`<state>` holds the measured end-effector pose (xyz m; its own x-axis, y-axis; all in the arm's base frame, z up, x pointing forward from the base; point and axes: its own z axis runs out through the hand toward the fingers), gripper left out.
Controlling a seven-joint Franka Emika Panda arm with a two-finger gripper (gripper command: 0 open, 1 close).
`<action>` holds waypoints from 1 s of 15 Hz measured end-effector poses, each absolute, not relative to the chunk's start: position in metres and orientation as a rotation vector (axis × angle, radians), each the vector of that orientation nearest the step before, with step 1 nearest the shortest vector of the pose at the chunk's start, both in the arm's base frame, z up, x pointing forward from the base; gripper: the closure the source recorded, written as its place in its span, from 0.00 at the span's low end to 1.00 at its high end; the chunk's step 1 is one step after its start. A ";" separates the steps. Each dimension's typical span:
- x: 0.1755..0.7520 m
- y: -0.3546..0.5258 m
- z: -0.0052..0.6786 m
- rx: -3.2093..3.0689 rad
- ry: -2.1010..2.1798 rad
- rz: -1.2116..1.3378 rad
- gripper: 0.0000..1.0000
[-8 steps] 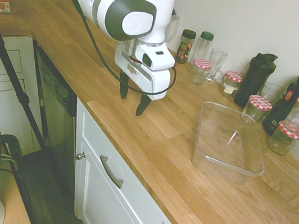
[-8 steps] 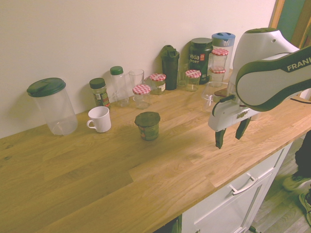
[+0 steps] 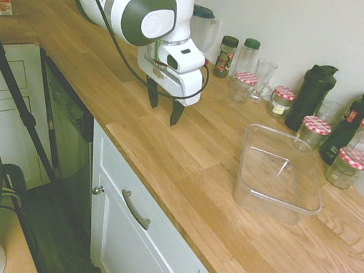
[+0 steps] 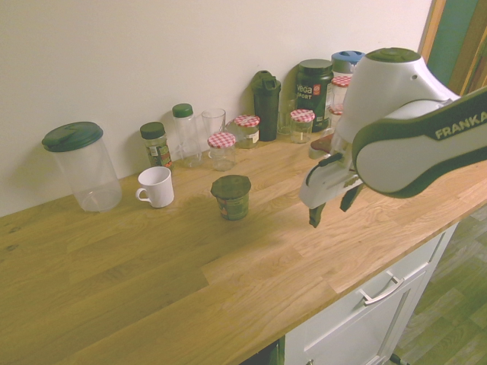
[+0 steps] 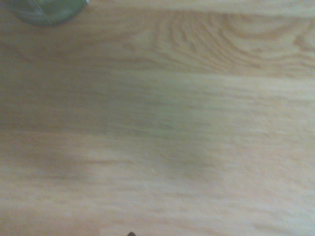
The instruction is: Put the cereal into the container
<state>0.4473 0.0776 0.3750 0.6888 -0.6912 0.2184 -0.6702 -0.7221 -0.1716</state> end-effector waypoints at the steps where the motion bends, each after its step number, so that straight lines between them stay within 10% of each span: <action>1: 0.451 0.089 0.369 -2.800 1.111 -0.466 0.00; 15: 0.538 0.164 0.334 -2.595 0.929 -0.760 0.00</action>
